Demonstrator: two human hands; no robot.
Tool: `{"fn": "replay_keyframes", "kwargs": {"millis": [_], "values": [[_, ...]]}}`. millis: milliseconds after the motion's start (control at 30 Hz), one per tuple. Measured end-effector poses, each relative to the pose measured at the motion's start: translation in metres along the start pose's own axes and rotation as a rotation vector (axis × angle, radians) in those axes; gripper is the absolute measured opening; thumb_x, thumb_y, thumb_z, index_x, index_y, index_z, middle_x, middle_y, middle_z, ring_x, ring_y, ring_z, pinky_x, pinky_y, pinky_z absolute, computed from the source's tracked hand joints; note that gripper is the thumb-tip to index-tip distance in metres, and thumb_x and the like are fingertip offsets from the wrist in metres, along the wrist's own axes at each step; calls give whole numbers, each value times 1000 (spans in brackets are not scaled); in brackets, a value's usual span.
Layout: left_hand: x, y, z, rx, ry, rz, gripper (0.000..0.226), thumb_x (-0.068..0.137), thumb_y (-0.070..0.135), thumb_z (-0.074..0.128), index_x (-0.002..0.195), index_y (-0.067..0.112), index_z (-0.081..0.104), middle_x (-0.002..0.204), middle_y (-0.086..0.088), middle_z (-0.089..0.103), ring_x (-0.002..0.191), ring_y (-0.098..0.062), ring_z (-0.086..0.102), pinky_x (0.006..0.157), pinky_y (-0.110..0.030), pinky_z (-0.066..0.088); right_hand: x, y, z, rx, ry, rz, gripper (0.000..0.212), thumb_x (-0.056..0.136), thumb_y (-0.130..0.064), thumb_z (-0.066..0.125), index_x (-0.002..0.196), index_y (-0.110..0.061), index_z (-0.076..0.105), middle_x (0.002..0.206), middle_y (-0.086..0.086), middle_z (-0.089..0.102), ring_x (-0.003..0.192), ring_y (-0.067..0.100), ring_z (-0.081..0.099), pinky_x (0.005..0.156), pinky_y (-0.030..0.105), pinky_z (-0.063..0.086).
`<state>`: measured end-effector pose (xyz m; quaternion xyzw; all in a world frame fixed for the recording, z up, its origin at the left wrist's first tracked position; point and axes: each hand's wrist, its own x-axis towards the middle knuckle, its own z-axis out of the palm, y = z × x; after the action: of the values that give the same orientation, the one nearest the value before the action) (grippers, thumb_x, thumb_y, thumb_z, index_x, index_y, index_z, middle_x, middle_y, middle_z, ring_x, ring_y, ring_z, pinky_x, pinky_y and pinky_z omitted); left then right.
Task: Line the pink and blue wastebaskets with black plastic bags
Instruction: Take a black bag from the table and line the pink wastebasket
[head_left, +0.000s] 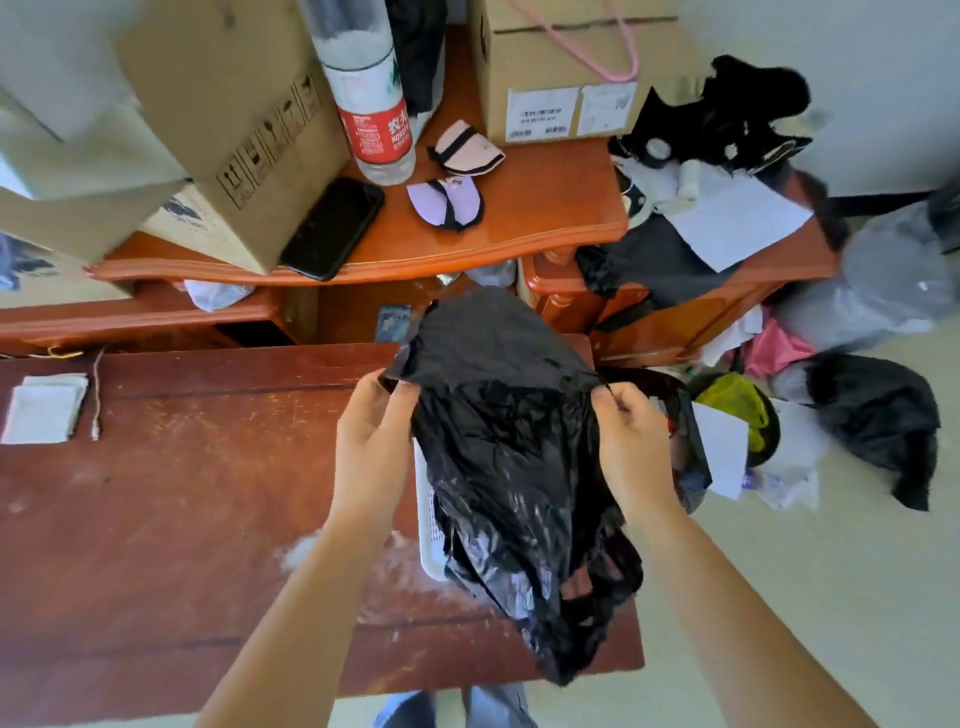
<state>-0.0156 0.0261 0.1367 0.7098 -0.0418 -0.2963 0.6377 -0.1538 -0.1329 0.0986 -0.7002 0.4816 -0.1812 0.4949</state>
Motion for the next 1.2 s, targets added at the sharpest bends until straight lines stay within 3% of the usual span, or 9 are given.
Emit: {"fn": "replay_keyframes", "kwargs": {"millis": [167, 333, 433, 633, 833, 900, 967, 1067, 1200], "values": [[-38, 16, -28, 282, -460, -169, 93, 70, 47, 73, 146, 32, 22, 142, 9, 43, 127, -6, 44, 104, -28, 35, -51, -33, -29, 165, 57, 259, 37, 93, -33, 49, 64, -15, 36, 59, 5, 29, 56, 21, 32, 59, 31, 30], [-104, 10, -32, 534, -643, -226, 7, 88, 20, 63, 95, 16, 62, 97, -6, 73, 79, -13, 68, 83, -33, 55, -143, -37, -70, 496, 99, 532, 28, 92, -34, 48, 106, -13, 61, 106, 11, 66, 96, 29, 64, 81, 45, 56], [-139, 17, -19, 486, -752, -230, 12, 93, 18, 56, 101, 14, 65, 92, 3, 73, 71, -6, 70, 63, -16, 51, -214, -37, -97, 585, -19, 489, 27, 95, -36, 50, 116, -21, 57, 118, 1, 67, 102, 23, 66, 92, 41, 51], [-209, 20, 42, 586, -1133, -142, 29, 95, 25, 52, 121, 18, 61, 119, 1, 68, 103, -14, 65, 84, -25, 50, -318, -26, -135, 453, -106, 375, 111, 60, -48, 85, 143, -46, 12, 144, -15, 39, 132, 14, 44, 110, 43, 39], [-326, 14, 134, 650, -1468, -381, 42, 88, 57, 48, 113, 29, 64, 102, 10, 71, 99, -10, 64, 98, -34, 44, -402, 21, -200, 550, 512, 448, 60, 70, -8, 78, 122, -18, 50, 120, 0, 64, 105, 18, 63, 89, 36, 53], [-370, 8, 162, 625, -1485, -317, 32, 94, 46, 42, 108, 26, 63, 107, 3, 68, 95, -12, 62, 92, -34, 45, -442, 45, -236, 684, 696, 489, 38, 75, 1, 67, 110, -13, 62, 104, 6, 70, 90, 19, 68, 68, 29, 55], [-411, -10, 187, 610, -1426, -155, 22, 94, 37, 45, 107, 28, 61, 124, -4, 61, 104, -14, 58, 89, -34, 46, -487, 72, -275, 823, 822, 554, 27, 78, -1, 62, 101, -13, 65, 100, 8, 70, 91, 26, 66, 71, 38, 54], [-480, -53, 209, 794, -1443, -55, 55, 82, 51, 58, 132, 31, 44, 137, 4, 44, 125, -18, 42, 101, -41, 36, -565, 108, -332, 1003, 978, 572, 12, 84, -4, 53, 92, -3, 62, 83, 16, 68, 80, 34, 62, 70, 42, 49], [-589, -114, 225, 916, -1825, -348, 86, 67, 67, 68, 140, 32, 39, 141, 9, 50, 128, -15, 48, 112, -44, 32, -651, 141, -384, 1052, 1177, 590, 31, 100, -8, 33, 79, -4, 55, 51, 4, 69, 72, 28, 52, 62, 33, 49]]}}
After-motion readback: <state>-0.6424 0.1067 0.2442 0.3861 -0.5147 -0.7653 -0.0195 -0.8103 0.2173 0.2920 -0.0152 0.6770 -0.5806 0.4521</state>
